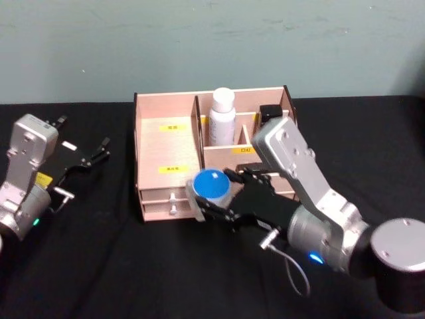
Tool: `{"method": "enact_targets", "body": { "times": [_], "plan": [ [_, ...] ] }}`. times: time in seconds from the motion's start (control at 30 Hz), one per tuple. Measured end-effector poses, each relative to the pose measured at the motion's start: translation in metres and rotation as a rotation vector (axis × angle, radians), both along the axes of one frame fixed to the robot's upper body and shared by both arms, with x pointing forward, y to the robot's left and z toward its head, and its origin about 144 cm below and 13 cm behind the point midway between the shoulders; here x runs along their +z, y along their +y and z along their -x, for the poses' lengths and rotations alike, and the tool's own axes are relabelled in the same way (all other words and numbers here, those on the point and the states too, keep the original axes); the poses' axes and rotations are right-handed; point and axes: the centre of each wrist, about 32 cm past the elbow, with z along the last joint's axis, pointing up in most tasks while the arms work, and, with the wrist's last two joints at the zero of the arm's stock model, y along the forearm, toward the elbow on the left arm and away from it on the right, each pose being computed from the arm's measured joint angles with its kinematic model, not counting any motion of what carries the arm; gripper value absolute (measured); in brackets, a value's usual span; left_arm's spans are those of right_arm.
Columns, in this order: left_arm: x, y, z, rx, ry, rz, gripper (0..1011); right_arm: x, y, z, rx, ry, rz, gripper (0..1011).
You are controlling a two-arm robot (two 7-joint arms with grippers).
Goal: Pick up the facial cleanser and watermelon frost from the table and place them into the tiered storage box.
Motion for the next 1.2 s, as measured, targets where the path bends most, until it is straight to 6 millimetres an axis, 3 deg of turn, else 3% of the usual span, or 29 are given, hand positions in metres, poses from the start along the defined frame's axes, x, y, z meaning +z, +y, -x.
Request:
{"method": "enact_targets", "body": {
  "times": [0.57, 1.2],
  "plan": [
    [0.0, 0.0, 0.0, 0.0, 0.0, 0.0, 1001, 0.01, 0.042, -0.045, -0.06, -0.002, -0.014, 708],
    [0.0, 0.0, 0.0, 0.0, 0.0, 0.0, 1001, 0.008, 0.065, -0.068, -0.089, -0.008, 0.0, 708]
  ]
}}
